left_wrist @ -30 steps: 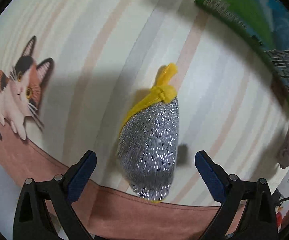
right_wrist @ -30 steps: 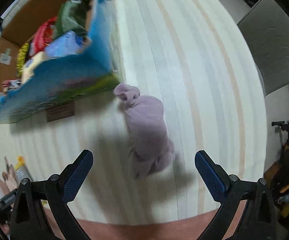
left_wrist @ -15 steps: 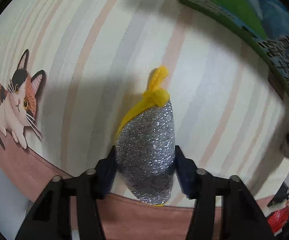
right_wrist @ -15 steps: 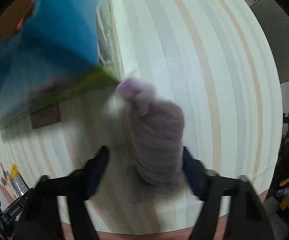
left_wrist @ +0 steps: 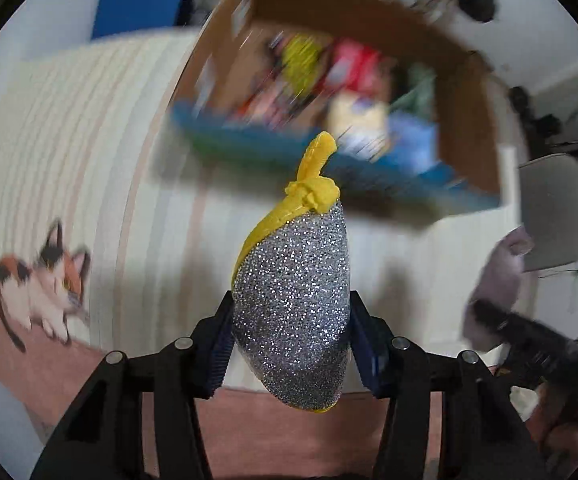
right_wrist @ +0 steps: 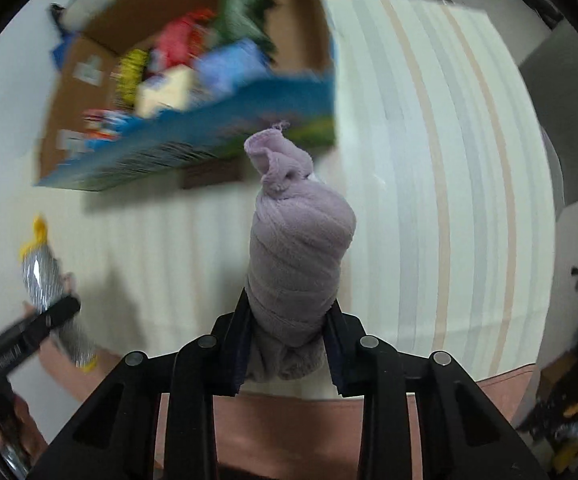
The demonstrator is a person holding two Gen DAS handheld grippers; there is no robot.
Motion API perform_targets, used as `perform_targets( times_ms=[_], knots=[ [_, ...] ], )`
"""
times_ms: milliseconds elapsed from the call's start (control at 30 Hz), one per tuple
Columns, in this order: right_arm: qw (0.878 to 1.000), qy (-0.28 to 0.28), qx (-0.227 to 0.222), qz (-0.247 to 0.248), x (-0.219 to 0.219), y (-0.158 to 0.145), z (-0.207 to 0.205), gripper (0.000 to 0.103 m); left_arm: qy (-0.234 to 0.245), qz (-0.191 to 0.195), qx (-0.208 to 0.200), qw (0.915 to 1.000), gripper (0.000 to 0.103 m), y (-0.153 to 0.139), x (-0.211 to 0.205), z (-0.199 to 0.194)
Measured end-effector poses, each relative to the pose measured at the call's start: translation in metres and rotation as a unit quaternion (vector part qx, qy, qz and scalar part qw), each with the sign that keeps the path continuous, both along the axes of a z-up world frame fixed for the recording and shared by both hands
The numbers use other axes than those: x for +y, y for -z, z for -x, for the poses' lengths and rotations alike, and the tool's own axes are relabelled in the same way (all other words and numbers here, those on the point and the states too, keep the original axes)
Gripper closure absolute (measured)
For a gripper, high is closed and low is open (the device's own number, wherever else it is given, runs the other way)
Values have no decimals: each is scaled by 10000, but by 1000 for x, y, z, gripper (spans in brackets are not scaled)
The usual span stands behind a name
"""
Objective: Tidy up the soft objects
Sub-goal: 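Grasp the silver scrubber with the left tool while the right tool grasps the lilac sock, then place the scrubber and sock into the box, open both tools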
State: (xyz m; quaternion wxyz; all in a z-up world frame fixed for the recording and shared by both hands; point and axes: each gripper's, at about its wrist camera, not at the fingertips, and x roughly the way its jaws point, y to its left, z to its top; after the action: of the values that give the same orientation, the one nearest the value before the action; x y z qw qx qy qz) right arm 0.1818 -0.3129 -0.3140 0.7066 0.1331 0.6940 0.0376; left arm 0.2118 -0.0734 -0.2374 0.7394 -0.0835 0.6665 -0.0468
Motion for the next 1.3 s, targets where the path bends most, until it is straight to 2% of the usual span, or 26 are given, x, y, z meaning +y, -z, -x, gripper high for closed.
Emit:
perform_targets(
  times_ms=[67, 200, 267, 367, 467, 533, 667, 900, 1067, 1100, 1167, 1200, 1233, 1300],
  knots=[
    [9997, -70, -204, -107, 7, -31, -11, 69, 174, 35, -229, 9996, 54, -23, -5, -18],
    [9977, -240, -612, -160, 16, -84, -38, 69, 385, -110, -548, 9977, 54, -48, -3, -74],
    [9959, -368, -823, -5, 19, -104, -59, 69, 437, -217, -617, 9969, 54, -55, 0, -106],
    [9950, -491, -852, 160, 24, -114, -99, 69, 532, -456, -537, 9961, 54, -48, 7, -144],
    [9950, -562, -721, 402, 32, -103, -137, 69, 465, -667, -391, 9959, 54, -30, 16, -181],
    [9954, -567, -577, 515, 26, -89, -172, 69, 423, -750, -245, 9960, 54, -17, 19, -204],
    [9945, -660, -290, 761, 26, -54, -209, 69, 489, -1002, -17, 9938, 54, 9, 20, -235],
    [9905, -850, 208, 1060, 37, -2, -240, 69, 615, -1416, 457, 9870, 54, 57, 20, -264],
    [9885, -874, 374, 1176, 35, 14, -241, 69, 584, -1724, 793, 9801, 51, 77, 25, -276],
    [9882, -887, 417, 1176, 36, 17, -243, 67, 529, -1653, 808, 9815, 51, 77, 26, -278],
    [9887, -854, 556, 1097, 34, 23, -248, 52, 488, -1558, 764, 9836, 47, 77, 27, -280],
    [9888, -835, 592, 1084, 35, 25, -249, 35, 491, -1501, 716, 9849, 46, 74, 26, -279],
    [9891, -807, 574, 1088, 35, 26, -250, 29, 515, -1471, 673, 9855, 44, 71, 25, -279],
    [9896, -812, 538, 1060, 35, 24, -252, 29, 554, -1430, 619, 9862, 15, 67, 23, -278]
  ],
)
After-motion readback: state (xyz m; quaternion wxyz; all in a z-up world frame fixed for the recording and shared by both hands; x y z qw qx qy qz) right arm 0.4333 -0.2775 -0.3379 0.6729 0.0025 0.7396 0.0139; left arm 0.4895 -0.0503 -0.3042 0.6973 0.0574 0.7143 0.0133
